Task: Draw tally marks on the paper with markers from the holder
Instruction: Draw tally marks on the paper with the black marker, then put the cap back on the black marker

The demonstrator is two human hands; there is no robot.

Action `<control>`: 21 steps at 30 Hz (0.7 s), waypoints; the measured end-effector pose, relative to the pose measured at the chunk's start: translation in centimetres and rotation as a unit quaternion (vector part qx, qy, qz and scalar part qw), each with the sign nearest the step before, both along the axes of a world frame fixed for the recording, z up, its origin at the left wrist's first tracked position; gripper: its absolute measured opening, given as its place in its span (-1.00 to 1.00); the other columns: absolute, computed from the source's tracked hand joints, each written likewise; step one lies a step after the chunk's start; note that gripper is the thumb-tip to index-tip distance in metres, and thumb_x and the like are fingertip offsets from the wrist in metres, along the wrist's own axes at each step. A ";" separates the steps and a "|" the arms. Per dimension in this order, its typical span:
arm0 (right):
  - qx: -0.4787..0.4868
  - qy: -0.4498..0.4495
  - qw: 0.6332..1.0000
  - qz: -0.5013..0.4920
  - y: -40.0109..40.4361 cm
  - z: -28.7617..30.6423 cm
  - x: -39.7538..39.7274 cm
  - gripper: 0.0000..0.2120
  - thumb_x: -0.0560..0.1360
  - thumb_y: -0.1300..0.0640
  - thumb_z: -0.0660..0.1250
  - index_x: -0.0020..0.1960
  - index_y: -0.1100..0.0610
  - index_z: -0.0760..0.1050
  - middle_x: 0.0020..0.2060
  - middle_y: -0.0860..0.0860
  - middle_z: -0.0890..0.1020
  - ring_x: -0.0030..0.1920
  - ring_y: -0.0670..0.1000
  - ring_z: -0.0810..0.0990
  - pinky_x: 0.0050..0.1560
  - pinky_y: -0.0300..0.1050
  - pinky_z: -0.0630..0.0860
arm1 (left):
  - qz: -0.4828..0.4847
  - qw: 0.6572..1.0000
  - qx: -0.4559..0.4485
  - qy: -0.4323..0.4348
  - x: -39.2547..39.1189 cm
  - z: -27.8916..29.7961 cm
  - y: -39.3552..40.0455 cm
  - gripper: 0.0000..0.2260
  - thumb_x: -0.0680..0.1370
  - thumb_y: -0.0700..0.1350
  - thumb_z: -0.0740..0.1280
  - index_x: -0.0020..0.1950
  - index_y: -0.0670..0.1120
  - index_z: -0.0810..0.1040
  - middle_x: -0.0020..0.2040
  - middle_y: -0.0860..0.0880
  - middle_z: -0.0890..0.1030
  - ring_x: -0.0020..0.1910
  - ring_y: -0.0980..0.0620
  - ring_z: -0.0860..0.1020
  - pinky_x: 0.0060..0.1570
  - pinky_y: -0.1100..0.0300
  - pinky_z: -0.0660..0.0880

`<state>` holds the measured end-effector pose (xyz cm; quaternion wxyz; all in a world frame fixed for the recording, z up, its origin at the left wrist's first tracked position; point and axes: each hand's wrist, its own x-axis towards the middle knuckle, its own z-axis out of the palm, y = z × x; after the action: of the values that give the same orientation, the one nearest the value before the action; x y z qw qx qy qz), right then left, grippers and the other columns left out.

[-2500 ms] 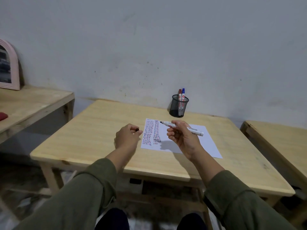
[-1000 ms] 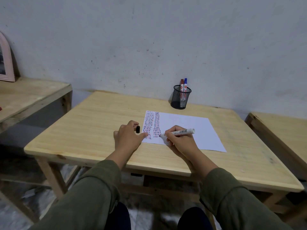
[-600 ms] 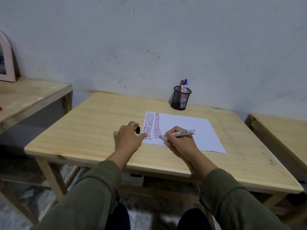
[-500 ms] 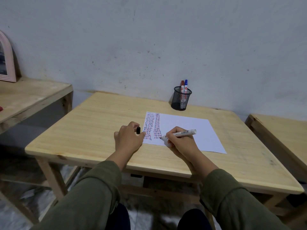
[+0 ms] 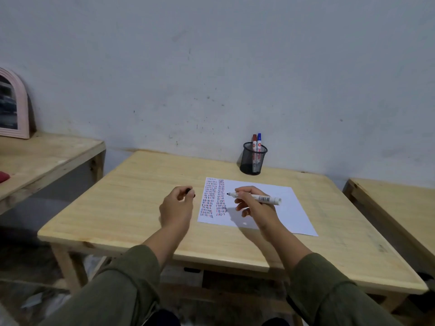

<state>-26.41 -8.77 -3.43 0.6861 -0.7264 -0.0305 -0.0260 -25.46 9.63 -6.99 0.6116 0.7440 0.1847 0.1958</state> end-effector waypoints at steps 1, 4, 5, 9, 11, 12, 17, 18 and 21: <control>0.013 -0.007 1.000 0.006 0.3 0.6 0.0 -0.91 0.44 0.14 0.38 -0.10 0.13 0.63 -0.28 0.08 0.64 -0.28 0.00 0.59 -0.29 -0.17 0.50 | 0.004 0.998 -0.056 0.000 0.1 0.4 -0.2 -0.92 0.40 0.12 0.31 -0.26 0.30 0.58 -0.19 0.22 0.65 -0.11 0.04 0.64 0.13 -0.08 0.53; 0.035 -0.034 0.998 0.027 1.3 2.0 0.0 -0.93 0.46 0.20 0.35 -0.09 0.16 0.61 -0.30 0.09 0.62 -0.31 0.01 0.57 -0.33 -0.19 0.48 | -0.016 0.980 -0.199 -0.020 0.3 2.2 -1.1 -0.91 0.44 0.06 0.38 -0.27 0.18 0.61 -0.19 0.10 0.65 -0.22 0.10 0.55 -0.03 0.06 0.50; 0.034 -0.046 0.998 0.035 1.6 2.4 -0.1 -0.93 0.47 0.21 0.34 -0.09 0.15 0.60 -0.30 0.08 0.62 -0.32 0.01 0.57 -0.34 -0.19 0.48 | -0.028 0.973 -0.227 -0.026 0.4 2.9 -1.5 -0.92 0.47 0.01 0.38 -0.23 0.14 0.60 -0.18 0.07 0.64 -0.19 0.11 0.54 -0.15 0.12 0.47; 0.009 -0.092 0.994 0.058 2.4 3.4 -0.5 -0.87 0.51 0.22 0.29 -0.11 0.08 0.60 -0.28 0.07 0.64 -0.29 0.00 0.59 -0.32 -0.18 0.52 | -0.061 0.961 -0.266 -0.035 0.8 5.1 -2.8 -0.95 0.52 -0.05 0.33 -0.12 0.04 0.57 -0.19 0.09 0.60 -0.22 0.19 0.51 -0.31 0.26 0.32; 0.009 -0.103 0.993 0.055 2.4 3.8 -0.6 -0.89 0.51 0.22 0.29 -0.11 0.10 0.60 -0.27 0.08 0.63 -0.29 0.00 0.59 -0.31 -0.18 0.52 | -0.074 0.958 -0.274 -0.038 0.9 5.7 -3.3 -0.91 0.52 -0.04 0.33 -0.18 0.05 0.57 -0.19 0.10 0.61 -0.23 0.17 0.50 -0.29 0.26 0.31; 0.008 -0.106 0.993 0.051 2.3 3.9 -0.6 -0.90 0.50 0.22 0.30 -0.10 0.12 0.59 -0.27 0.08 0.63 -0.29 -0.01 0.59 -0.31 -0.17 0.52 | -0.080 0.957 -0.275 -0.038 0.9 5.9 -3.5 -0.90 0.52 -0.04 0.33 -0.20 0.05 0.57 -0.19 0.10 0.61 -0.21 0.16 0.51 -0.28 0.25 0.31; 0.009 -0.114 0.993 0.033 1.7 4.5 -0.7 -0.91 0.50 0.22 0.30 -0.09 0.14 0.59 -0.26 0.10 0.63 -0.30 -0.03 0.60 -0.27 -0.15 0.52 | -0.091 0.959 -0.263 -0.047 1.0 6.3 -3.9 -0.91 0.51 -0.05 0.34 -0.20 0.05 0.57 -0.19 0.09 0.63 -0.14 0.07 0.51 -0.26 0.24 0.35; 0.012 -0.116 0.993 0.030 1.5 4.6 -0.7 -0.91 0.50 0.22 0.31 -0.09 0.15 0.59 -0.25 0.12 0.63 -0.30 -0.02 0.60 -0.27 -0.14 0.52 | -0.090 0.961 -0.258 -0.047 1.0 6.4 -4.0 -0.91 0.51 -0.05 0.34 -0.20 0.05 0.57 -0.19 0.09 0.63 -0.13 0.07 0.51 -0.25 0.24 0.36; 0.012 -0.119 0.993 0.027 1.3 4.8 -0.6 -0.91 0.49 0.21 0.32 -0.06 0.18 0.59 -0.24 0.13 0.63 -0.29 -0.01 0.60 -0.25 -0.12 0.52 | -0.097 0.964 -0.242 -0.052 0.9 6.7 -4.0 -0.91 0.52 -0.07 0.34 -0.20 0.06 0.57 -0.18 0.08 0.63 -0.09 0.05 0.53 -0.20 0.23 0.38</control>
<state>-27.05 -7.48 1.36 0.6868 -0.7088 -0.1308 -0.0939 -24.61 5.64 -0.30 0.7984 0.5767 0.1216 0.1229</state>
